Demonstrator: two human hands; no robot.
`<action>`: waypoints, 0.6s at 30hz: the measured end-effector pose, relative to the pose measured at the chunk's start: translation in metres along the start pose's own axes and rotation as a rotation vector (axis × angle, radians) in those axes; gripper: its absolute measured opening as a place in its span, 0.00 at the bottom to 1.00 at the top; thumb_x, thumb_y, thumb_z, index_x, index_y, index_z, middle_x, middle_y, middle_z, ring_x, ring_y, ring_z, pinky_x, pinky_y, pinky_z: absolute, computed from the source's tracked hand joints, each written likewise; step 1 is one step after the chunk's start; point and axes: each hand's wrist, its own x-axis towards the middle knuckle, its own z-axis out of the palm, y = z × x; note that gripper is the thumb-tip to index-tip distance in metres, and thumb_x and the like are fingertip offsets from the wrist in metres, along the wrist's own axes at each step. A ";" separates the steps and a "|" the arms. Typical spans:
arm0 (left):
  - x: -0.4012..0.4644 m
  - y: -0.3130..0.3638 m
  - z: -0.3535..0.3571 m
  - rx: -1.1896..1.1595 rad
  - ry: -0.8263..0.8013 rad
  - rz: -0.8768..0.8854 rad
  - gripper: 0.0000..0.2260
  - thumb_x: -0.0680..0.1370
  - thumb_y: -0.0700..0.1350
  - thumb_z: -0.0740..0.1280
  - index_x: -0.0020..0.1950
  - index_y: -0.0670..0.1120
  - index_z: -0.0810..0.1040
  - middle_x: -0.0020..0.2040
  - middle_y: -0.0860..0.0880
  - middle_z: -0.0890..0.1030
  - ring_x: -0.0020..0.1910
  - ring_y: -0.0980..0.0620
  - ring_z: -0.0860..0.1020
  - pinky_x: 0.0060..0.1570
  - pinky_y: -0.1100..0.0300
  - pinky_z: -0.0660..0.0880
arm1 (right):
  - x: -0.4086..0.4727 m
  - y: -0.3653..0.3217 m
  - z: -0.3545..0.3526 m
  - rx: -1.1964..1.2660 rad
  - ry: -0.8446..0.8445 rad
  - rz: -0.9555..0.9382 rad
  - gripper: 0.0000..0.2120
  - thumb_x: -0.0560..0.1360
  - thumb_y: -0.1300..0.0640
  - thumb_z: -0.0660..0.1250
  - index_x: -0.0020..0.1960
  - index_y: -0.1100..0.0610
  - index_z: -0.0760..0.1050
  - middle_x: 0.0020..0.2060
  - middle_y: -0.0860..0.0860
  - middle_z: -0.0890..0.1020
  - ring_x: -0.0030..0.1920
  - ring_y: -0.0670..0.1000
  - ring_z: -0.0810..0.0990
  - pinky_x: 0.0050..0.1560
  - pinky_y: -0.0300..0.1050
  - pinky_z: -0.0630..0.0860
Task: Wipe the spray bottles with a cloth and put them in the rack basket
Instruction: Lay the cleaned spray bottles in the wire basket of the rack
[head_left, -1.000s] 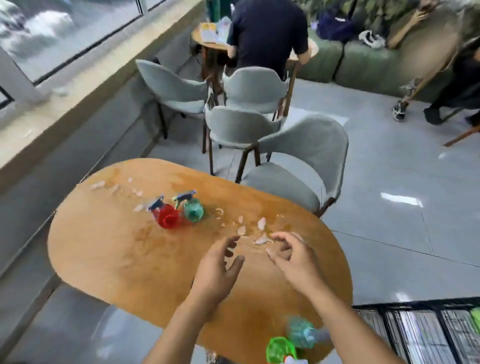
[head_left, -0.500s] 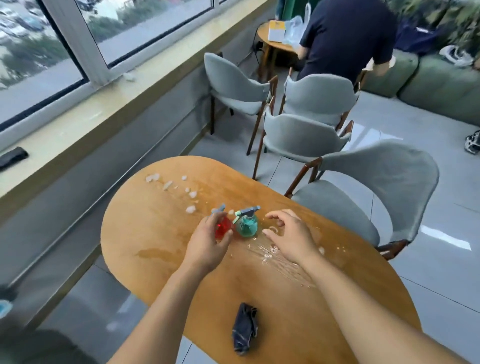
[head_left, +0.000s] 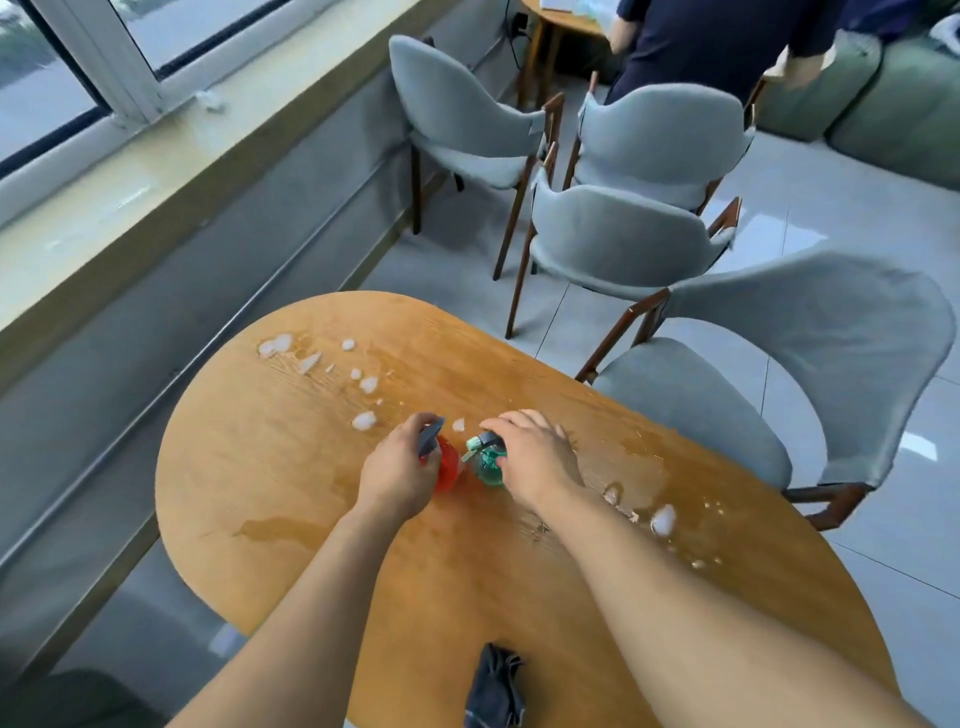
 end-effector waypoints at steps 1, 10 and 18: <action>0.002 -0.002 0.003 0.000 0.004 -0.007 0.16 0.86 0.47 0.65 0.73 0.54 0.74 0.65 0.50 0.82 0.61 0.43 0.81 0.54 0.49 0.79 | 0.002 0.002 0.002 -0.020 0.019 -0.010 0.23 0.83 0.59 0.66 0.75 0.42 0.70 0.74 0.43 0.73 0.76 0.51 0.64 0.75 0.53 0.61; -0.015 0.021 0.007 -0.184 -0.065 0.047 0.20 0.85 0.40 0.64 0.74 0.59 0.72 0.59 0.54 0.83 0.49 0.46 0.82 0.45 0.48 0.80 | -0.033 0.030 -0.007 0.145 0.105 0.106 0.07 0.84 0.50 0.66 0.62 0.44 0.76 0.57 0.42 0.79 0.56 0.52 0.79 0.52 0.47 0.76; -0.079 0.136 0.025 -0.212 -0.200 0.299 0.20 0.86 0.39 0.65 0.73 0.60 0.73 0.55 0.63 0.80 0.47 0.63 0.81 0.49 0.54 0.81 | -0.167 0.112 -0.055 0.384 0.311 0.417 0.07 0.81 0.47 0.69 0.58 0.46 0.79 0.51 0.42 0.83 0.50 0.51 0.81 0.47 0.48 0.77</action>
